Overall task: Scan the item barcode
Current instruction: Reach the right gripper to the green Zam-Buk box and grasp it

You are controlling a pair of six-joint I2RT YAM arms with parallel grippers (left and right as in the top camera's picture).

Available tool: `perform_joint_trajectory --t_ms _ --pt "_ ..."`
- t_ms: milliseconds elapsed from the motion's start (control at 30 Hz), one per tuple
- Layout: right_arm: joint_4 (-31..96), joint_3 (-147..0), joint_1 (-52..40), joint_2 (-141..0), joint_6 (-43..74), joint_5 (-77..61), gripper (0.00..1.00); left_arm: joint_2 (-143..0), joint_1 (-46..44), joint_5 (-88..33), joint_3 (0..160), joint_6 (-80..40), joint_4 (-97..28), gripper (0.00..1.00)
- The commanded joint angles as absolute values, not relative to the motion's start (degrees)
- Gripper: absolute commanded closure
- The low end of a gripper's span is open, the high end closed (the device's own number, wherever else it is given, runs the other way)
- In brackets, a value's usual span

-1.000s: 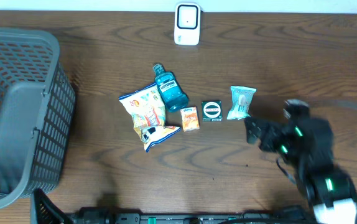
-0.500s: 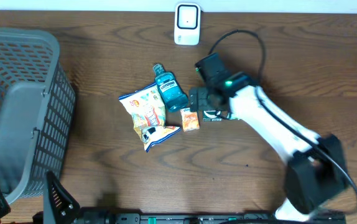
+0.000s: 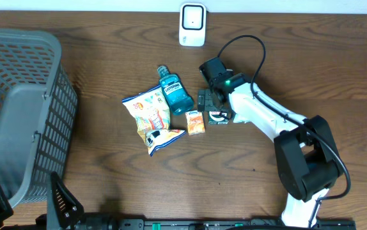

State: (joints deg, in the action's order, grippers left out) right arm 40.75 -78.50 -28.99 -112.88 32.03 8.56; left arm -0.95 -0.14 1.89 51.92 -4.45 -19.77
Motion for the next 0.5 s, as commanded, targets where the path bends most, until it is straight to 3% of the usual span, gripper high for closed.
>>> perform_joint_trajectory --t_ms 0,267,300,367,433,467 --pt "40.5 -79.1 -27.5 -115.4 31.0 8.1 0.03 -0.2 -0.5 2.2 51.4 -4.3 -20.0 0.02" --pt "41.4 -78.9 -27.5 -118.9 28.9 5.4 0.17 -0.2 -0.5 2.2 51.4 -4.3 -20.1 0.02" --pt "41.5 -78.9 -27.5 -119.4 27.9 4.2 0.18 -0.2 -0.5 2.2 51.4 -4.3 -20.1 0.02" --pt "41.6 -78.9 -27.5 -120.2 25.7 1.9 0.01 -0.2 -0.5 2.2 51.4 -4.3 -20.1 0.02" --pt "42.9 -78.9 -27.5 -121.1 24.8 0.9 0.01 -0.2 -0.5 2.2 51.4 -4.3 -20.1 0.02" --pt "43.4 -78.9 -27.5 -121.3 24.8 0.9 0.07 -0.2 -0.5 2.2 51.4 -4.3 -20.1 0.02"
